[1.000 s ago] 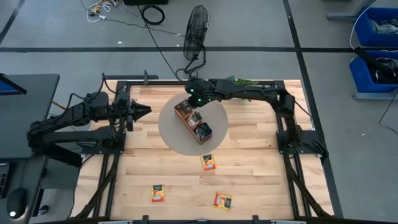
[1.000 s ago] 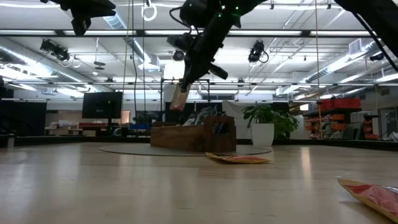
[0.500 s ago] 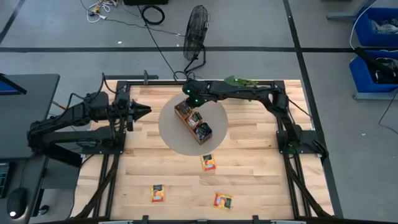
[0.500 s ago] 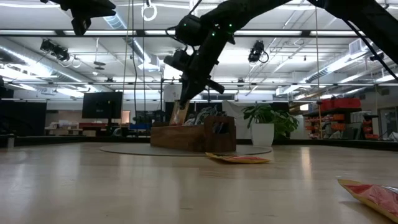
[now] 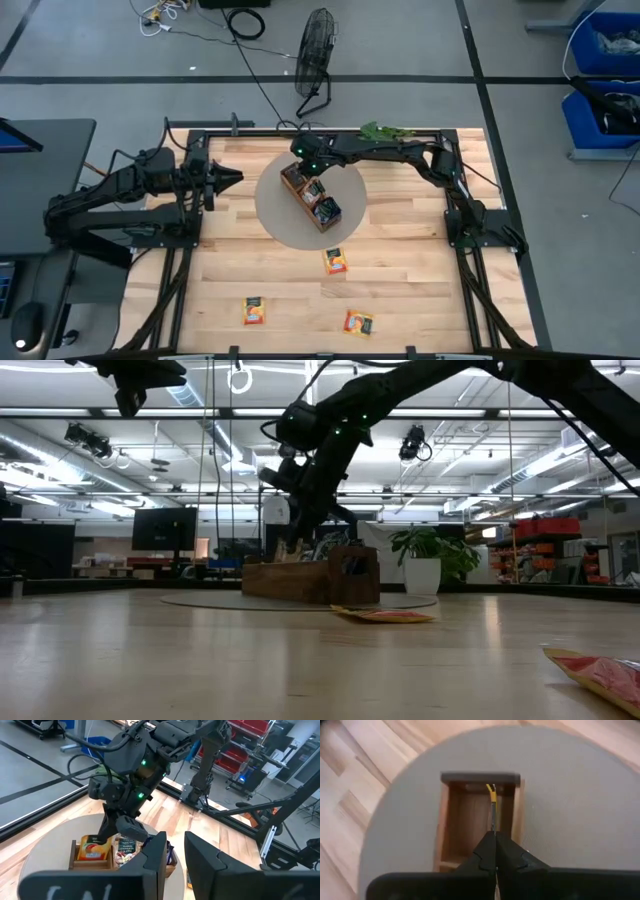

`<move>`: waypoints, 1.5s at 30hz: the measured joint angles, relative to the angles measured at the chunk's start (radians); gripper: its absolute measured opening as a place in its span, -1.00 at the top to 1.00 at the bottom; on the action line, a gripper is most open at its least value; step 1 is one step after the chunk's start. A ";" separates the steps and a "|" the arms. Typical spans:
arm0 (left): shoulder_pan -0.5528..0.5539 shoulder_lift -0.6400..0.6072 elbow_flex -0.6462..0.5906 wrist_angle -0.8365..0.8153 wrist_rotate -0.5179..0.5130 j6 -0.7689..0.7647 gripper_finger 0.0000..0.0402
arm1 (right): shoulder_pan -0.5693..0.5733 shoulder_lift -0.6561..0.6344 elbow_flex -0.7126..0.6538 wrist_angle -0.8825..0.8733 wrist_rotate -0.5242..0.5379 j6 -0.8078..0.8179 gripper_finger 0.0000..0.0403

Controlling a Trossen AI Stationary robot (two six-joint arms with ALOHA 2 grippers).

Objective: Pick & Place Tea
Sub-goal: Put the yellow tea bag into the left section of the wooden organizer

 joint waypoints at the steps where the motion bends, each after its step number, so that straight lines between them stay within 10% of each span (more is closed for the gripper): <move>1: 0.000 0.000 0.000 0.000 0.000 0.000 0.64 | 0.000 0.004 0.001 0.012 0.002 0.000 1.00; 14: 0.000 0.000 0.000 0.000 0.000 0.000 0.64 | -0.006 0.024 0.001 0.018 -0.015 0.011 0.91; 32: 0.000 0.000 0.000 -0.002 0.000 0.001 0.64 | -0.008 -0.036 0.000 0.001 -0.020 -0.055 0.31; 45: 0.000 0.000 0.000 -0.002 0.000 0.003 0.64 | 0.061 -0.184 0.000 -0.080 -0.332 -0.237 0.33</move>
